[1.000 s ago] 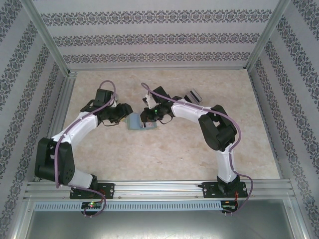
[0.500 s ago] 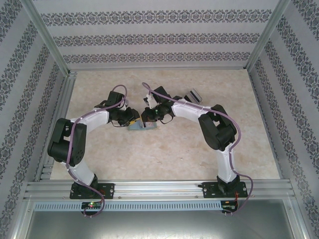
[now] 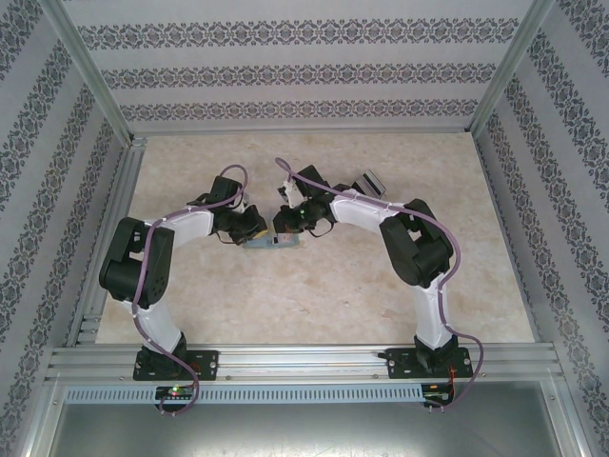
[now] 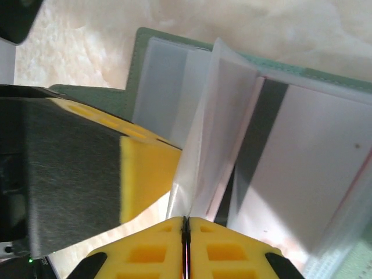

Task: Put the credit cards into the card holder
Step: Turn over the card slot at the card holder.

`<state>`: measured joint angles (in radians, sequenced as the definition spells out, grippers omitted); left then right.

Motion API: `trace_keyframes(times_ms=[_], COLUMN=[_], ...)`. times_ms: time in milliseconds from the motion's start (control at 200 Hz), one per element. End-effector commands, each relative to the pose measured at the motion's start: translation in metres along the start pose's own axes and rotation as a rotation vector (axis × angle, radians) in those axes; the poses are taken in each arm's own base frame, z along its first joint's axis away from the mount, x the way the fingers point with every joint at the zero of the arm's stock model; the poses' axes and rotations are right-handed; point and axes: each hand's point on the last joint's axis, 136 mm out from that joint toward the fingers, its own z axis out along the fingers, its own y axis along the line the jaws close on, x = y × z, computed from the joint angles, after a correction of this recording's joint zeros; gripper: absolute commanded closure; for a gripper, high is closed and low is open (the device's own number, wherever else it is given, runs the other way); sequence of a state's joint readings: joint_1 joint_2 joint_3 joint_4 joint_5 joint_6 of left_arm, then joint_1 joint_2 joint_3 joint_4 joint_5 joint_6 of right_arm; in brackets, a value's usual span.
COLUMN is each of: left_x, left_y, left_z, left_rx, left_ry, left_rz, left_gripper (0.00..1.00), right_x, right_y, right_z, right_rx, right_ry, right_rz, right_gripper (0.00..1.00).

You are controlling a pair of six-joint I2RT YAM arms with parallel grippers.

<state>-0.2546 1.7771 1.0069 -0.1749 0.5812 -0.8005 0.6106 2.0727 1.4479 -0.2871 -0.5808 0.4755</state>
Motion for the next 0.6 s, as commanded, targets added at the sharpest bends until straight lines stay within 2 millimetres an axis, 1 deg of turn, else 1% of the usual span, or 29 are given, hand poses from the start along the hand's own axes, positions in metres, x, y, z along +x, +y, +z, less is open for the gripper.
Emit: trace_keyframes(times_ms=[0, 115, 250, 295, 345, 415, 460, 594], left_x=[-0.003, 0.003, 0.004, 0.004, 0.006, 0.006, 0.006, 0.006], left_y=[-0.012, -0.018, -0.018, -0.019, -0.02, -0.021, -0.021, -0.025], left_z=[0.002, 0.01, 0.016, 0.018, 0.019, 0.02, 0.02, 0.018], left_rx=[0.022, 0.024, 0.022, 0.024, 0.022, 0.015, 0.009, 0.005], left_ry=[-0.017, 0.001, 0.005, 0.009, 0.014, 0.016, 0.015, 0.014], left_rz=[0.022, 0.039, 0.037, 0.038, 0.043, 0.048, 0.051, 0.059], left_gripper=[0.93, 0.95, 0.97, 0.98, 0.99, 0.99, 1.0, 0.99], right_x=[-0.001, 0.002, 0.005, 0.006, 0.006, 0.007, 0.006, 0.002], right_y=[-0.013, -0.022, -0.028, -0.03, -0.034, -0.035, -0.035, -0.029], right_z=[-0.013, -0.016, -0.019, -0.021, -0.023, -0.027, -0.031, -0.043], right_rx=[0.044, 0.06, 0.073, 0.081, 0.089, 0.093, 0.095, 0.091], right_ry=[-0.026, -0.027, -0.03, -0.032, -0.038, -0.045, -0.052, -0.078], right_rz=[0.017, 0.03, 0.038, 0.041, 0.045, 0.047, 0.048, 0.033], right_gripper=[0.87, 0.87, 0.86, 0.84, 0.76, 0.75, 0.71, 0.7])
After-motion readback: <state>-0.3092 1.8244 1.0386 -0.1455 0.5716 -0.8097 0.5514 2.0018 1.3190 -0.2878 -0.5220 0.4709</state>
